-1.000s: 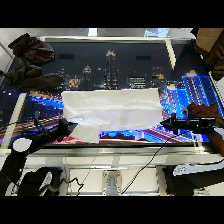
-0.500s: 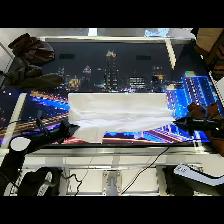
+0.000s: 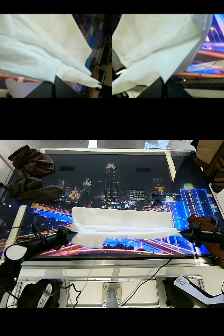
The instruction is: Fold the shirts.
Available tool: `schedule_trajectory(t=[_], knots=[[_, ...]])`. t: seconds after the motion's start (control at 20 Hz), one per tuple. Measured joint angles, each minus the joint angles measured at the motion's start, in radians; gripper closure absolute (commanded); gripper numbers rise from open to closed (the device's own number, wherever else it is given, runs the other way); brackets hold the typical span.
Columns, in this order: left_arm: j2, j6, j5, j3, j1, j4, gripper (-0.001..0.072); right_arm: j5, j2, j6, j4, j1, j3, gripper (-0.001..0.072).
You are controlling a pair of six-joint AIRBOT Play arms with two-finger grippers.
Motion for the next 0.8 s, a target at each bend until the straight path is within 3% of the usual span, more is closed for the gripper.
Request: schedule_trajectory(t=[0.2,0.4,0.8], knots=[[-0.162,0.036,0.069,0.130,0.000,0.040,0.0698,-0.074,-0.002,0.024,0.021,0.060,0.087,0.0676],[-0.437,0.115,0.101,0.313,0.000,0.055,0.0698,-0.173,-0.053,0.057,0.027,0.157,0.200,0.0677],[-0.926,0.172,0.109,0.694,0.000,0.064,0.0698,-0.371,-0.335,0.163,-0.045,0.391,0.415,0.0676]])
